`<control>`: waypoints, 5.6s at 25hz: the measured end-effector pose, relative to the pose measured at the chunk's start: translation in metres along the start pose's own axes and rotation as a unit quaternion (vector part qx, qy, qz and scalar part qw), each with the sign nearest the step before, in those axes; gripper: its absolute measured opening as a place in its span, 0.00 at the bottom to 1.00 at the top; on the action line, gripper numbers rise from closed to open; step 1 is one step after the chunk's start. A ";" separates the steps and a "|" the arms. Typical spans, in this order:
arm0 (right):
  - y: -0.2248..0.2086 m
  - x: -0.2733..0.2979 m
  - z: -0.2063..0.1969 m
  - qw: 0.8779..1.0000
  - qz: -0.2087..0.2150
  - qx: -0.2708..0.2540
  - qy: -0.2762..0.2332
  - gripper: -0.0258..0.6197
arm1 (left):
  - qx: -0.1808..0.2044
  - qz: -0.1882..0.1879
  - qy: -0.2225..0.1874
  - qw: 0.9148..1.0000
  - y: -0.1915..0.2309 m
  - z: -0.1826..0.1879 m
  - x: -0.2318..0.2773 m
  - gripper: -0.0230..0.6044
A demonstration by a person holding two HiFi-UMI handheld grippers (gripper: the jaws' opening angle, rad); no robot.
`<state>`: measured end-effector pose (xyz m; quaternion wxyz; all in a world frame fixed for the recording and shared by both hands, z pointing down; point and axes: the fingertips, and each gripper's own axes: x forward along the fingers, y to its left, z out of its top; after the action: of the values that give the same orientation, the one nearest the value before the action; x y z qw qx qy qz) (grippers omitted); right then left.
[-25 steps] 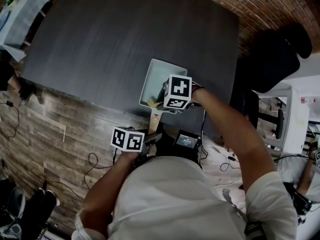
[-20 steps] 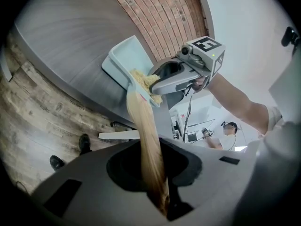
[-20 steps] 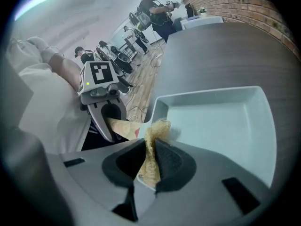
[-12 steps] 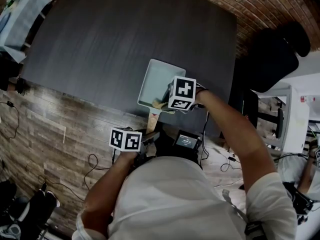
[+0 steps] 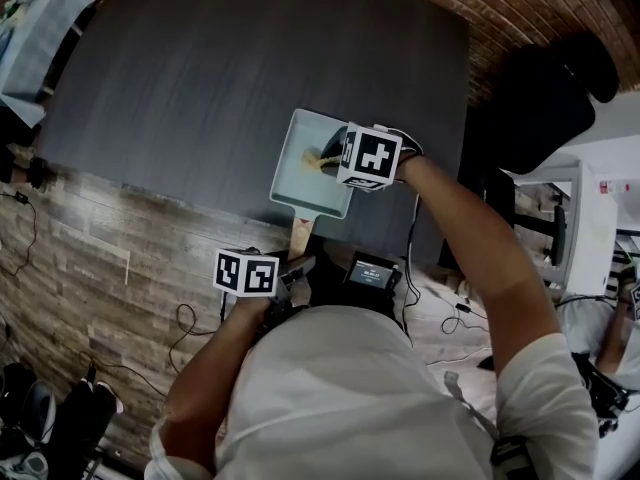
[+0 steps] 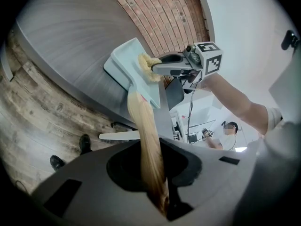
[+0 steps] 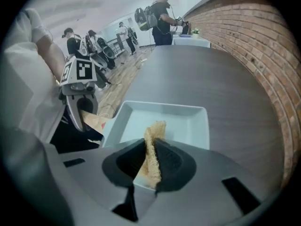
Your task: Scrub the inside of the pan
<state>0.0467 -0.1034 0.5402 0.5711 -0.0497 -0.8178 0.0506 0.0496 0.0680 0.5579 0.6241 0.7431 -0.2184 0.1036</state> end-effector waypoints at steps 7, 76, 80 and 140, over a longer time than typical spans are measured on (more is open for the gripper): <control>-0.048 -0.010 -0.010 0.990 -0.110 -0.080 0.049 0.14 | -0.004 0.001 0.000 1.000 0.001 -0.002 0.002 0.13; 0.075 0.030 -0.019 0.990 0.058 0.126 -0.014 0.14 | -0.015 0.015 -0.026 0.999 0.004 0.001 -0.001 0.14; 0.075 0.029 -0.016 0.988 0.062 0.139 -0.022 0.13 | -0.017 0.014 -0.026 0.999 0.004 0.001 -0.001 0.14; -0.076 -0.024 -0.035 0.950 -0.241 0.199 -0.020 0.13 | -0.017 0.011 -0.032 0.999 0.003 0.001 0.000 0.14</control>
<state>0.0856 -0.1815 0.5406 0.5484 0.2648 -0.7897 0.0744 0.0479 0.0670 0.5600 0.6279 0.7330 -0.2481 0.0830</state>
